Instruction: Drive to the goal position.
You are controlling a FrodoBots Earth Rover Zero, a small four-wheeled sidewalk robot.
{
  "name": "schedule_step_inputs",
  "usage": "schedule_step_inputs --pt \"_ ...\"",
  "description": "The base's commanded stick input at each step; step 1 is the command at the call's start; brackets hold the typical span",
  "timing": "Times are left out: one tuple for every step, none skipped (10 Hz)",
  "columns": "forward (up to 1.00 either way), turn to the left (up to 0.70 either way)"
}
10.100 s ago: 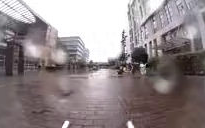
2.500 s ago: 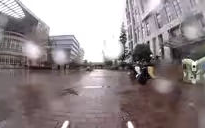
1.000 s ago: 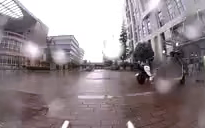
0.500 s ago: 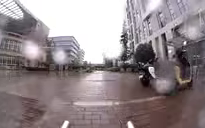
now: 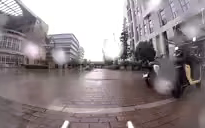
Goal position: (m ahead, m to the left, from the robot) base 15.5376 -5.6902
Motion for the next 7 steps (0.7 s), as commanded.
schedule_step_inputs --pt "0.7 -0.14" --pt "0.7 -0.14" --pt "0.7 -0.14" --pt "0.7 -0.14" --pt "0.7 -0.11" --pt "0.7 -0.02" --pt "0.7 0.0"
